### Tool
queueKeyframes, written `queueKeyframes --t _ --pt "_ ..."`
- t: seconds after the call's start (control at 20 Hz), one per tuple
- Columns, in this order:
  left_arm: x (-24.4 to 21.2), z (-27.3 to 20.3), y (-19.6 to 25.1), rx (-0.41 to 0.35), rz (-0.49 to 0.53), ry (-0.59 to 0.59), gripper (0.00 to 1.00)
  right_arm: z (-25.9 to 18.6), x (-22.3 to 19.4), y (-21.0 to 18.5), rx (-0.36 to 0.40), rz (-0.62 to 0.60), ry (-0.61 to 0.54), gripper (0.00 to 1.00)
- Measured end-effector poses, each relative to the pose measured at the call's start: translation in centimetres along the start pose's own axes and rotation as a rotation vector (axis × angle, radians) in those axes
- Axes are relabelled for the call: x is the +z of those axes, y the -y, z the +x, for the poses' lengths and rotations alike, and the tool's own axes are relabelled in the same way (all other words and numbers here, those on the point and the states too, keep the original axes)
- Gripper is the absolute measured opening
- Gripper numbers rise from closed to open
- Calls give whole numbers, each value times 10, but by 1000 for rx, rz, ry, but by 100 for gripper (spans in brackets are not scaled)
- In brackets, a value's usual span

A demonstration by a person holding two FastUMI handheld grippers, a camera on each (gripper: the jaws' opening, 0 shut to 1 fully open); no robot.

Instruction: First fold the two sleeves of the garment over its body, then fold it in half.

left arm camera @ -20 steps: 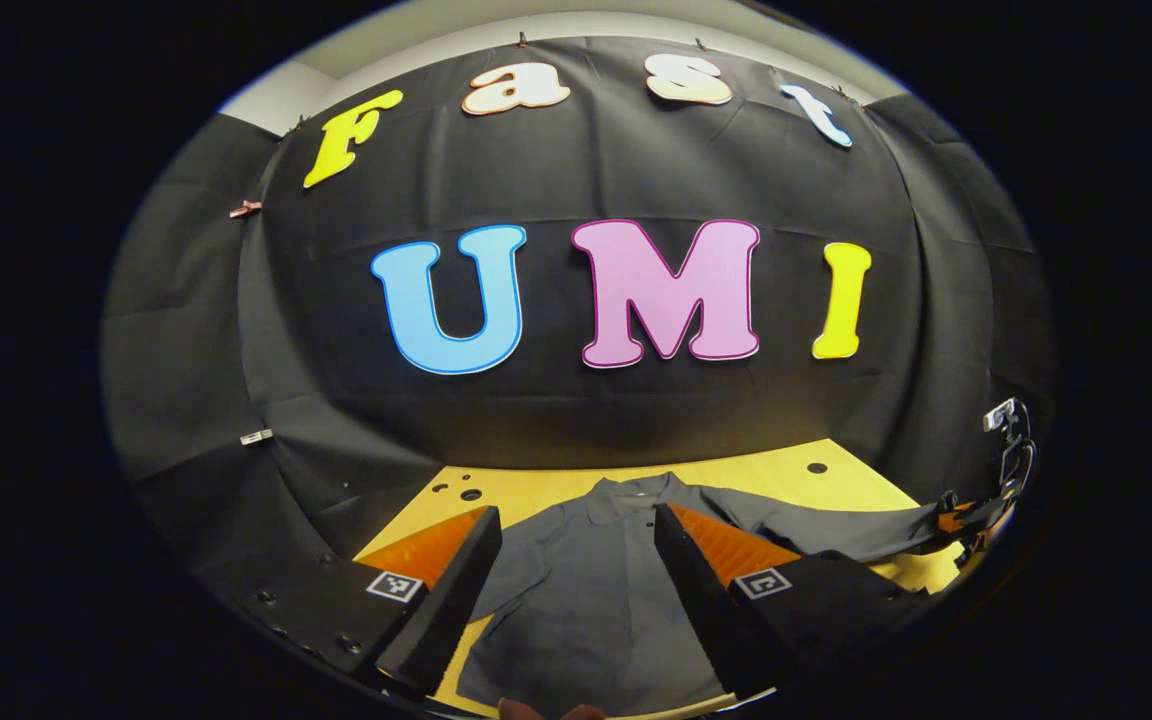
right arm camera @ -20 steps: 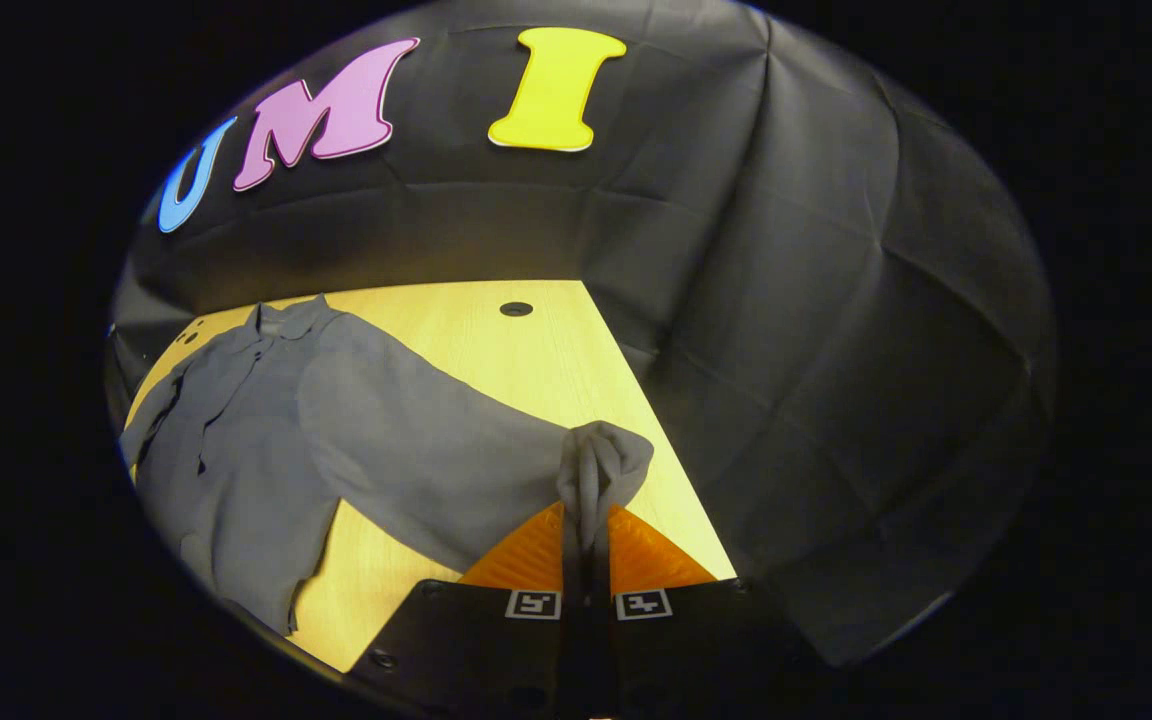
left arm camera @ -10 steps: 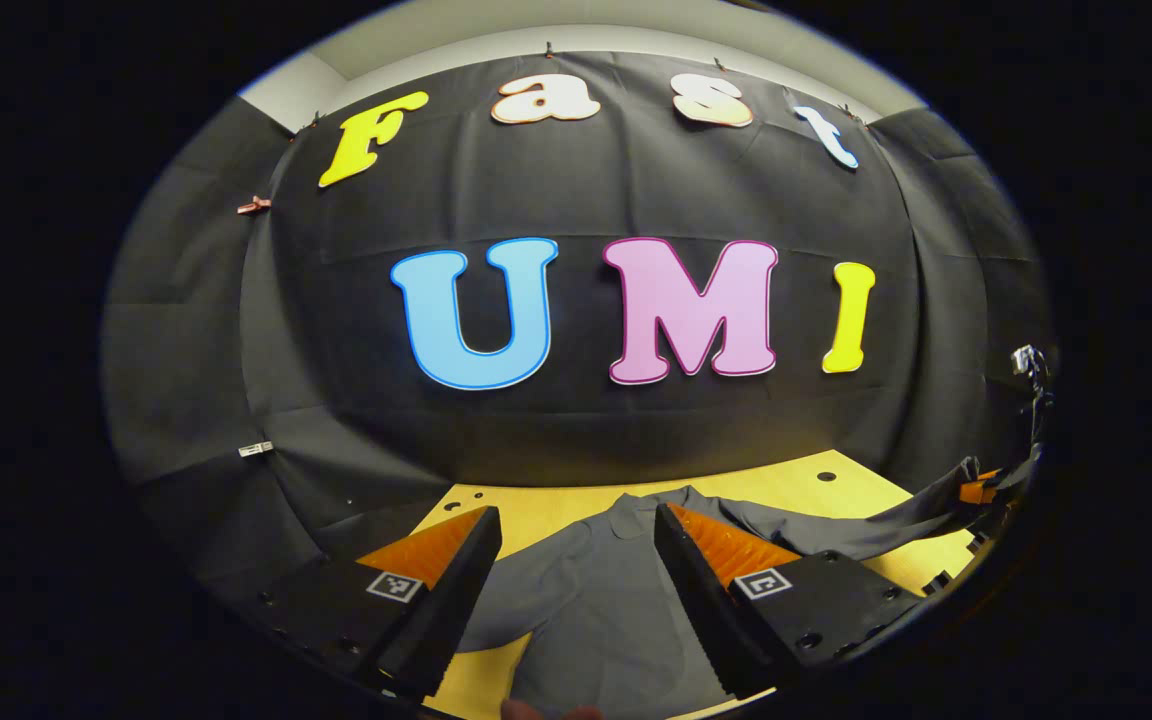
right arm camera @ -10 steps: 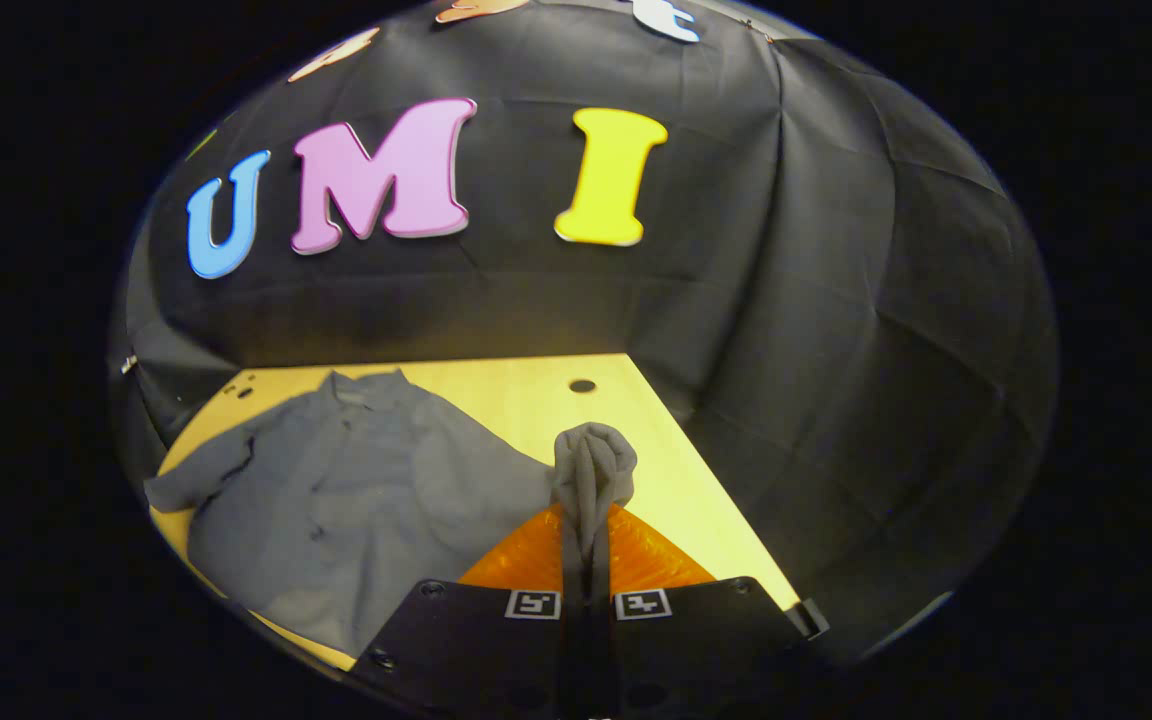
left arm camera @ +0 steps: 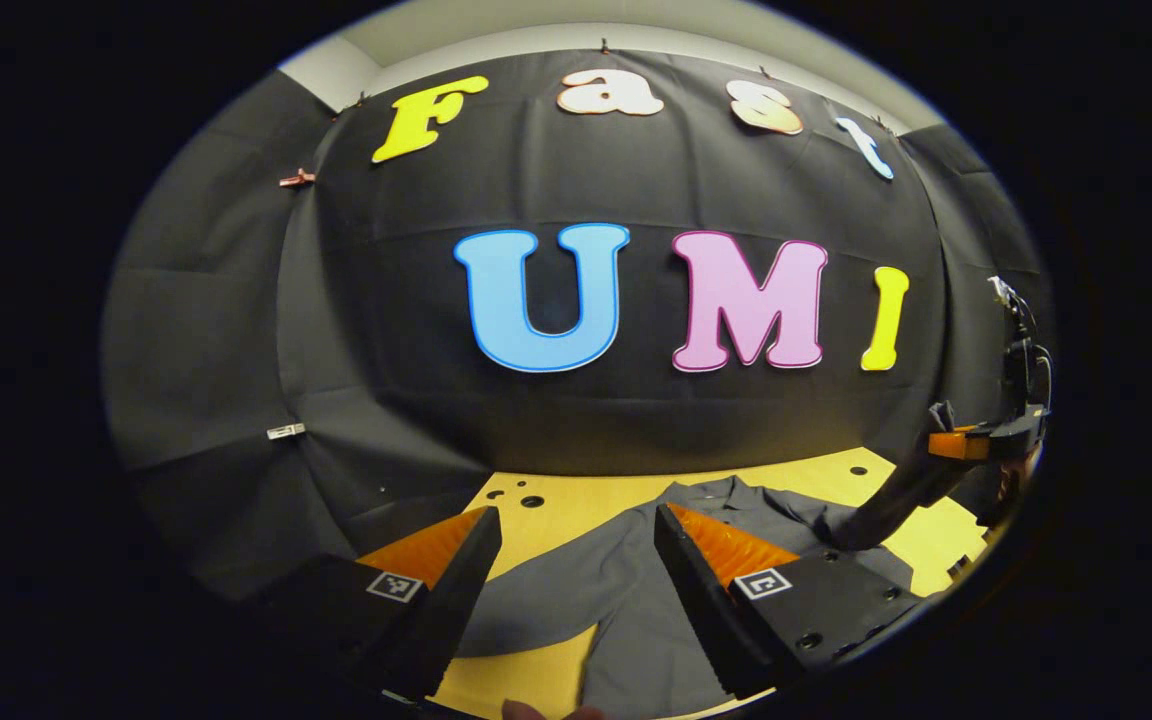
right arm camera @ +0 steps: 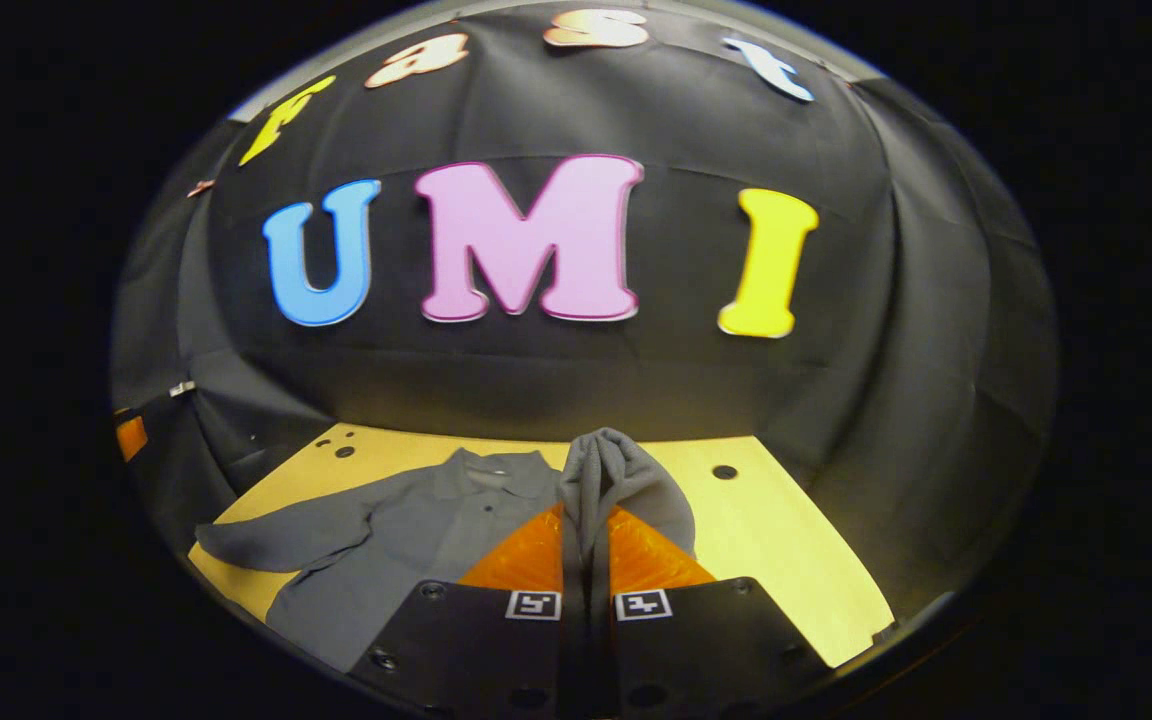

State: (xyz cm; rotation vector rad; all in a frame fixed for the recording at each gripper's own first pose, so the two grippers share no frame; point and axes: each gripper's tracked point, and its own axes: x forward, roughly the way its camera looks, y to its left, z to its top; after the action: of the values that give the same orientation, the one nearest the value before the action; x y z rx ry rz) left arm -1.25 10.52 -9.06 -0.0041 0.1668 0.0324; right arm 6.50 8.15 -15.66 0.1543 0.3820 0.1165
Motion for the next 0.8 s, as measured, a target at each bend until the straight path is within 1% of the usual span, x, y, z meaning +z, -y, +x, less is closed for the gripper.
queueKeyframes --t 0.15,0.3,0.4,0.45,0.55,0.65,0.8 --pt "-24 0 -23 5 -13 -40 98 20 -11 -54 69 -40 -18 5" --pt "-47 -1 -54 34 -17 -76 97 39 -36 -100 133 -70 -69 5" --pt "-61 0 -72 51 -20 -105 99 47 -52 -133 182 -76 -102 5" --pt "-68 2 -80 59 -24 -116 97 51 -59 -149 211 -78 -116 5" --pt "-77 5 -96 71 -35 -133 98 58 -74 -179 255 -97 -143 5" --pt "-84 12 -111 81 -48 -142 97 67 -94 -199 276 -125 -178 5" --pt "-90 23 -126 80 -56 -155 98 84 -129 -214 269 -174 -252 5"
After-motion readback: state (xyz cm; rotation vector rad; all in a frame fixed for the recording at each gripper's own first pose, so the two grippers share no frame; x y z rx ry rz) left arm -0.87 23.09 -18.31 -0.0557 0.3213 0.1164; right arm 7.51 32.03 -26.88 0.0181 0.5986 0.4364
